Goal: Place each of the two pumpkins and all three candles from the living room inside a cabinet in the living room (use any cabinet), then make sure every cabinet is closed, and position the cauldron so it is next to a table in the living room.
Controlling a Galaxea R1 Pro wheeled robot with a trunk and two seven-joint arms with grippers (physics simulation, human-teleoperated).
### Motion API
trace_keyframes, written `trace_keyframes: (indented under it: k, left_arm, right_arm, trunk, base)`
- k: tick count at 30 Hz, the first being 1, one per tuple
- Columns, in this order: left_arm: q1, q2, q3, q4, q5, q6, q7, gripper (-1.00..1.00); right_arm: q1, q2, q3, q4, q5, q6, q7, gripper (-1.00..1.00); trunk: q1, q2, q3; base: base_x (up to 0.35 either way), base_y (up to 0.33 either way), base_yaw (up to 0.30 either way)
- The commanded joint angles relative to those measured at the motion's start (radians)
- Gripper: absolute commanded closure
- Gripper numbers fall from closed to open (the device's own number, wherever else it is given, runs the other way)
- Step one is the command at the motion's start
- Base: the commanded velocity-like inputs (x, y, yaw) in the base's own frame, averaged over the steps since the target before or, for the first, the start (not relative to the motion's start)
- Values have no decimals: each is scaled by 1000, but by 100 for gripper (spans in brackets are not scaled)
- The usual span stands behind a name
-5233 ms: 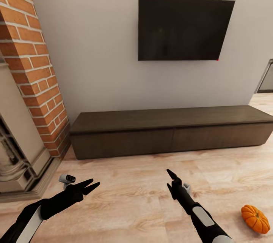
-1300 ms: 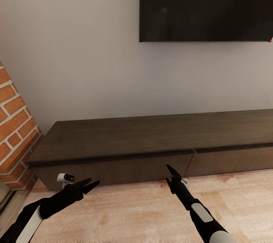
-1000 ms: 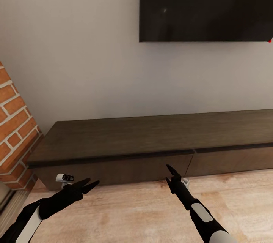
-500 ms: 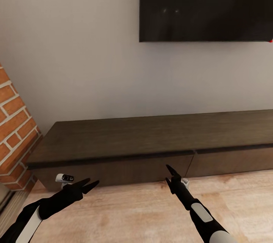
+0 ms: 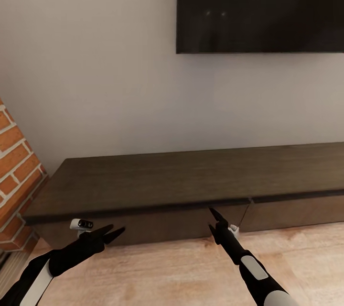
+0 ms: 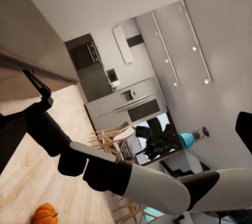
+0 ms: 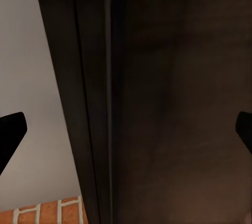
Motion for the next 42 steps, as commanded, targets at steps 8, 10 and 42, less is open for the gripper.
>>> trace_keyframes:
  k: [8, 10, 42]
  left_arm:
    - [0, 0, 0, 0, 3, 11, -2, -100]
    - [0, 0, 0, 0, 3, 10, -2, -100]
    - [0, 2, -2, 0, 3, 9, -14, -100]
  right_arm:
    - [0, 1, -3, 0, -8, 8, 1, -100]
    - [-1, 0, -3, 0, -7, 8, 3, -100]
    - [0, -4, 41, 0, -7, 63, 92, -100]
  trunk:
    - [0, 0, -1]
    - [0, 0, -1]
    - [0, 0, -1]
  base:
    - [87, 19, 0]
    - [9, 1, 0]
    - [0, 0, 0]
